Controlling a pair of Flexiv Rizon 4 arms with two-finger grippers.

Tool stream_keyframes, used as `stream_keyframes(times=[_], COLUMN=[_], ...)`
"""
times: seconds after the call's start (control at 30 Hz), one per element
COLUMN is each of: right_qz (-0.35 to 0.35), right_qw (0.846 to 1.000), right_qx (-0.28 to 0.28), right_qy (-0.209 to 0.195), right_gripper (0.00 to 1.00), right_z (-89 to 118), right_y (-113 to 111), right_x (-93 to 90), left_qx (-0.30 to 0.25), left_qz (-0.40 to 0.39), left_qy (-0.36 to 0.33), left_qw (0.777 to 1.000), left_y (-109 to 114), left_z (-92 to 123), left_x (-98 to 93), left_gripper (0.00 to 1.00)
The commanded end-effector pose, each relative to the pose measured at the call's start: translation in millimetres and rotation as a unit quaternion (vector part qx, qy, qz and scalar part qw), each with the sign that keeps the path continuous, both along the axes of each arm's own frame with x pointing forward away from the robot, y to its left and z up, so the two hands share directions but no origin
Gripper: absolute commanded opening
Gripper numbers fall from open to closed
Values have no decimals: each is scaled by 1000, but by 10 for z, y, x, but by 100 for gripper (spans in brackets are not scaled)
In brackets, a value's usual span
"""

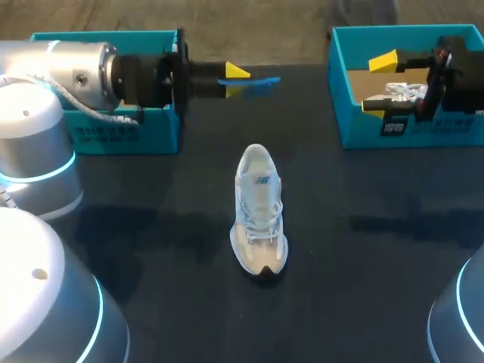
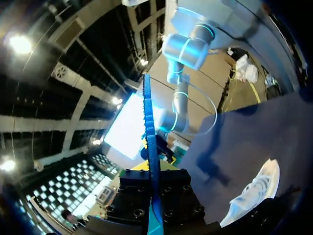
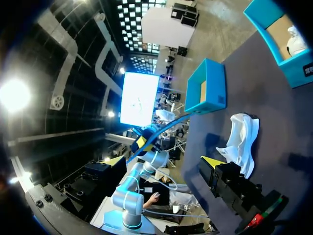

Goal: Take the shoe out of the shoebox, open the shoe tongue, remove and reinsert the insole, then place the shoe into the shoebox

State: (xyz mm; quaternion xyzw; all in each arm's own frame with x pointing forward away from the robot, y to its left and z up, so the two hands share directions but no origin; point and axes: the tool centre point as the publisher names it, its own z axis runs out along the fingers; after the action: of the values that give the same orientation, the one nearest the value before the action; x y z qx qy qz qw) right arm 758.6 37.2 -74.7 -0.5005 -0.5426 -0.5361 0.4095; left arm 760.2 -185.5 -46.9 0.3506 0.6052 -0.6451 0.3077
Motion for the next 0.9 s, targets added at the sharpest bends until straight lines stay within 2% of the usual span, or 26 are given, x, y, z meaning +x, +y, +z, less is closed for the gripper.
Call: stream_keyframes(times=[0.03,0.07,0.2,0.77,0.8,0.9], right_qz=[0,0,0,0,0,0], right_qw=[1000,1000,1000,1000,1000,1000], right_qx=[0,0,0,0,0,0], right_qy=[1,1,1,1,1,1], right_gripper=[100,100,100,100,100,100], right_z=[-2,-2,-2,-2,-2,-2], right_y=[6,6,6,6,6,6], right_x=[3,3,3,3,3,3], left_qx=[38,44,52,52,38,45], left_qz=[3,1,-15,-15,-18,-14], left_qy=[231,266,337,337,354,463], left_qw=[972,963,940,940,934,885], left_y=[9,7,-22,-22,-28,-38], left_z=[-13,-41,-87,-87,-76,-93], left_x=[11,22,16,16,17,32], left_gripper=[0,0,0,0,0,0])
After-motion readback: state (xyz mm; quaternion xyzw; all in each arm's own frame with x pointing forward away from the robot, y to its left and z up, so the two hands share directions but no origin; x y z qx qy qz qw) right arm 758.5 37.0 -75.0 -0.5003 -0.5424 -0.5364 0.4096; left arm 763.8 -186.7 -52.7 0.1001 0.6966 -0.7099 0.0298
